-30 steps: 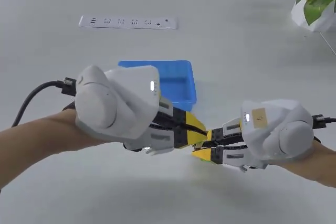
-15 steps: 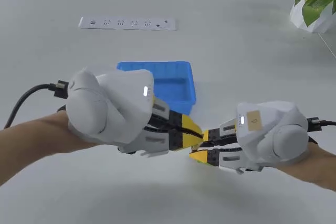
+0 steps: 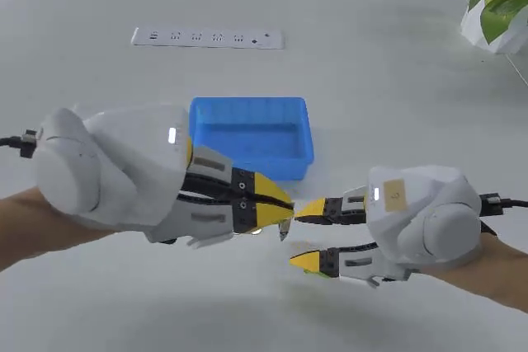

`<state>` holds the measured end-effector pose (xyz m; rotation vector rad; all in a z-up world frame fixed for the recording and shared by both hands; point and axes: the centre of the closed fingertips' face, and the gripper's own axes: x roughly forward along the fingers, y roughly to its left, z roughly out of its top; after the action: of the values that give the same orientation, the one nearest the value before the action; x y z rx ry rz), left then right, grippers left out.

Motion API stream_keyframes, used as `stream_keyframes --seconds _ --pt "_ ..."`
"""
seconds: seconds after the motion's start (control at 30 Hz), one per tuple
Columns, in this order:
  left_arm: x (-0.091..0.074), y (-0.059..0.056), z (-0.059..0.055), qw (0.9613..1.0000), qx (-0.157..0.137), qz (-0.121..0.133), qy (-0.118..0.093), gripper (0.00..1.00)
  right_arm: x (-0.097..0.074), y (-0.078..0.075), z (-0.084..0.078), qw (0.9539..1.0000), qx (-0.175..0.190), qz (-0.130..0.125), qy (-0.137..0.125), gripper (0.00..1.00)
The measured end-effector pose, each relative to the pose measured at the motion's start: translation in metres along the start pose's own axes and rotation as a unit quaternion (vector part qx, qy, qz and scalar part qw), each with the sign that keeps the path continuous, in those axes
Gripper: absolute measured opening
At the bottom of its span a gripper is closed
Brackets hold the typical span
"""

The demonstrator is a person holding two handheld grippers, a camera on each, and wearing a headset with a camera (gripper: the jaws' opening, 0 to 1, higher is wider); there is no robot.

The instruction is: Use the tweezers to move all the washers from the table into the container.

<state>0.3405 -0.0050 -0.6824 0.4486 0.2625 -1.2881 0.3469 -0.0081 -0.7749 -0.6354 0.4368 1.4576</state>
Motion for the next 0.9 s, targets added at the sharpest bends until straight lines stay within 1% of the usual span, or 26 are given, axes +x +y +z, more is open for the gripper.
stream_keyframes --seconds 0.1,0.13,0.2,0.3,0.37,0.4,0.43,0.5,0.63,0.7,0.77,0.9 --pt "-0.008 0.002 -0.004 1.0000 -0.005 0.007 0.003 0.04 0.000 0.001 0.002 1.0000 0.002 -0.003 -0.005 0.36" --pt "-0.009 0.002 -0.005 0.9999 -0.008 0.009 0.003 0.04 -0.001 0.000 0.002 0.9999 0.003 -0.009 -0.006 0.38" --pt "-0.012 0.004 -0.008 0.9998 -0.007 0.015 0.006 0.04 -0.002 -0.004 0.001 0.9994 -0.017 -0.029 -0.008 0.41" --pt "-0.014 0.007 -0.010 0.9997 -0.008 0.020 0.008 0.04 -0.003 -0.004 -0.001 0.9996 -0.001 -0.029 -0.008 0.45" --pt "-0.016 0.010 -0.011 0.9996 -0.009 0.025 0.007 0.04 -0.003 -0.004 -0.003 0.9994 -0.004 -0.033 -0.006 0.47" --pt "-0.016 0.011 -0.012 0.9995 -0.013 0.026 0.007 0.04 -0.004 -0.004 -0.003 0.9993 -0.004 -0.036 -0.006 0.51" --pt "-0.015 0.011 -0.014 0.9995 -0.013 0.029 0.006 0.04 -0.005 -0.007 -0.003 0.9987 -0.011 -0.048 -0.011 0.54" --pt "-0.014 0.011 -0.017 0.9994 -0.015 0.029 0.009 0.04 -0.005 -0.006 -0.005 0.9990 -0.004 -0.044 -0.010 0.58" --pt "-0.013 0.013 -0.017 0.9994 -0.014 0.030 0.008 0.04 -0.006 -0.006 -0.008 0.9991 0.001 -0.041 -0.006 0.60" --pt "-0.013 0.013 -0.017 0.9994 -0.016 0.029 0.007 0.04 -0.007 -0.006 -0.009 0.9992 0.011 -0.038 -0.007 0.62" --pt "-0.012 0.013 -0.017 0.9994 -0.021 0.026 0.005 0.04 -0.007 -0.005 -0.010 0.9992 0.014 -0.036 -0.007 0.63" --pt "-0.010 0.013 -0.022 0.9994 -0.021 0.025 0.011 0.04 -0.006 -0.002 -0.009 0.9993 0.015 -0.032 -0.007 0.64"
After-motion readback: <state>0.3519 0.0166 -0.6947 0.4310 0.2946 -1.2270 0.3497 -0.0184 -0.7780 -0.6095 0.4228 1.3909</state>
